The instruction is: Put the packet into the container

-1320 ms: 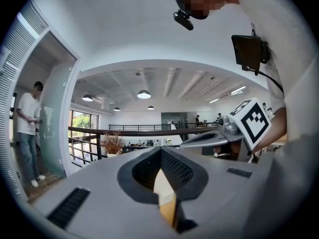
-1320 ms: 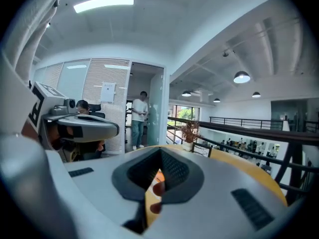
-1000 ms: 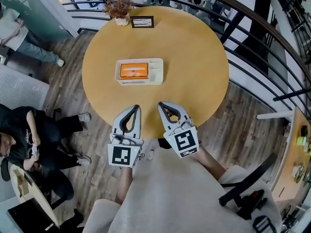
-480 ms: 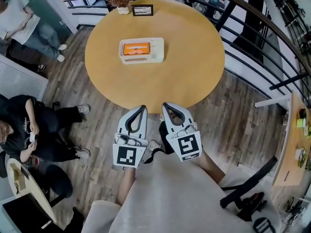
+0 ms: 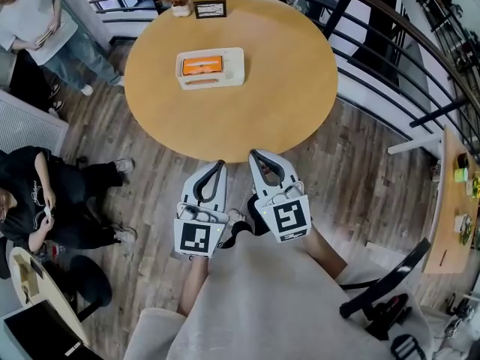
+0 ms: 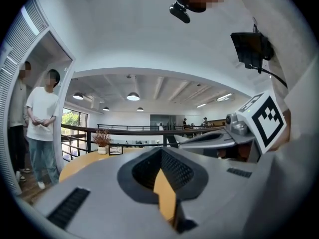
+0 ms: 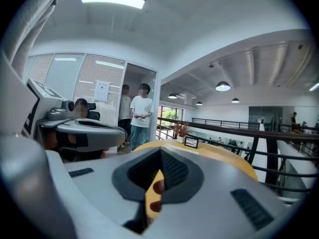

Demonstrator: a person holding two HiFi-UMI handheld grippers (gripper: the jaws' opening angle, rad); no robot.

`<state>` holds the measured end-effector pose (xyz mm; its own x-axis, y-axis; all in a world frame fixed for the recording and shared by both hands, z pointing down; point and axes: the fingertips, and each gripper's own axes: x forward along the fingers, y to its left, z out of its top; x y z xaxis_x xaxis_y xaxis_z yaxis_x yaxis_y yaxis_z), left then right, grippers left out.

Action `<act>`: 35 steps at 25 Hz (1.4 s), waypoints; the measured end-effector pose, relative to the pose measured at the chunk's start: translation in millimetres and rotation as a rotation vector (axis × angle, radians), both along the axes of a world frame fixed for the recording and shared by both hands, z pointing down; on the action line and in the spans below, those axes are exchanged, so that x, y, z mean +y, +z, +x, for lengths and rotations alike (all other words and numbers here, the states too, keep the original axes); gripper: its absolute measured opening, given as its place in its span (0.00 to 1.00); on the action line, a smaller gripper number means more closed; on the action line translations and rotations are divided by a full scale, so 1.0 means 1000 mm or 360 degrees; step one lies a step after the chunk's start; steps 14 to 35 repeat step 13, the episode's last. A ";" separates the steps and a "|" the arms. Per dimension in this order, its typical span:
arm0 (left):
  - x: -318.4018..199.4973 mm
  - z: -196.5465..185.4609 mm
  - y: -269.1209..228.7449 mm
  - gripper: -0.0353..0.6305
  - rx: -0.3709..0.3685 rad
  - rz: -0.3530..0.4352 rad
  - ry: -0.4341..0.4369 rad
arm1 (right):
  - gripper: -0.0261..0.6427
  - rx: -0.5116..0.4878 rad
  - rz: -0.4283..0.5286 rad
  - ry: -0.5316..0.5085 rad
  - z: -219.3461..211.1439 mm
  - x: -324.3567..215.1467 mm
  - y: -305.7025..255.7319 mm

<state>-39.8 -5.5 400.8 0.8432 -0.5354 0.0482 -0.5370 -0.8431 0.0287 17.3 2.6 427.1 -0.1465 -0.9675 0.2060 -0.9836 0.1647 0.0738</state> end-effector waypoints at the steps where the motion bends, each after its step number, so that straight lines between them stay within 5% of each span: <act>1: 0.002 0.002 0.000 0.06 0.0002 0.0000 -0.0002 | 0.04 0.0006 0.0008 -0.0008 0.001 0.001 0.000; 35: 0.004 0.023 -0.005 0.06 0.0010 0.0010 -0.0024 | 0.04 -0.0024 0.0021 -0.0014 0.016 -0.005 -0.003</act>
